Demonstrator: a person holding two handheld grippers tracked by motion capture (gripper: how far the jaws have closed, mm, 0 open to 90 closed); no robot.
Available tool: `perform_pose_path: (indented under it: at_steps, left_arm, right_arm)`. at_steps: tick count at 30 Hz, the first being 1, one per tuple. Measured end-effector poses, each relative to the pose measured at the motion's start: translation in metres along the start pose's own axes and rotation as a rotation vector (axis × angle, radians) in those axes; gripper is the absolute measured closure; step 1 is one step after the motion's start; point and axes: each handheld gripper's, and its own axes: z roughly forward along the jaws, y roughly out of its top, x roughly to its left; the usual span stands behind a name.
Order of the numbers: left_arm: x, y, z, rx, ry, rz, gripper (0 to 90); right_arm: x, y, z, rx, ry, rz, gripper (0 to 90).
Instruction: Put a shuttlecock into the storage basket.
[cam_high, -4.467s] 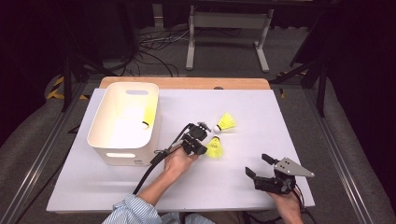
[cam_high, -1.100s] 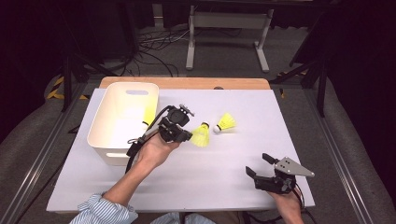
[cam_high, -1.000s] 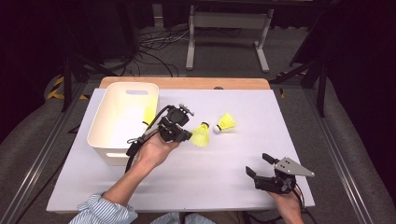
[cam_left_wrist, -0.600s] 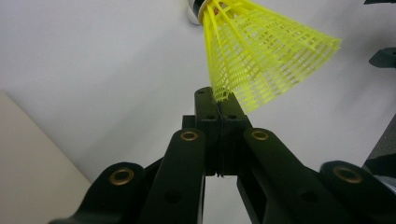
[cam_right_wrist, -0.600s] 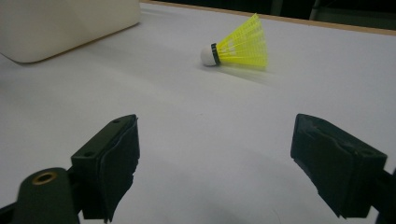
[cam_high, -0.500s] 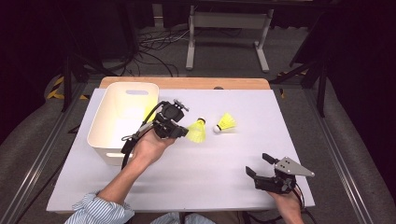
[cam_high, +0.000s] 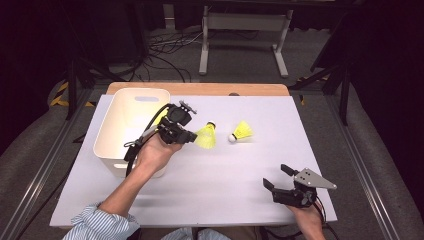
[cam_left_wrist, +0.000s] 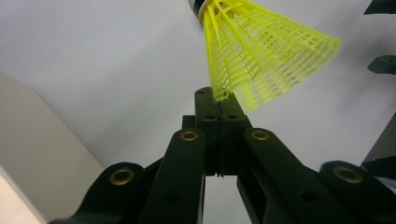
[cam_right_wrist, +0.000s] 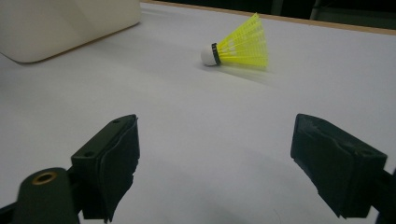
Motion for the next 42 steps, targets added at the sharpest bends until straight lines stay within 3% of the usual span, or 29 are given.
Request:
perform_pose_path:
  at_steps: [42]
  left_arm:
    - [0.037, -0.002, -0.038, -0.018, 0.039, -0.068, 89.9]
  right_arm:
    - [0.000, 0.000, 0.000, 0.001, 0.000, 0.001, 16.1]
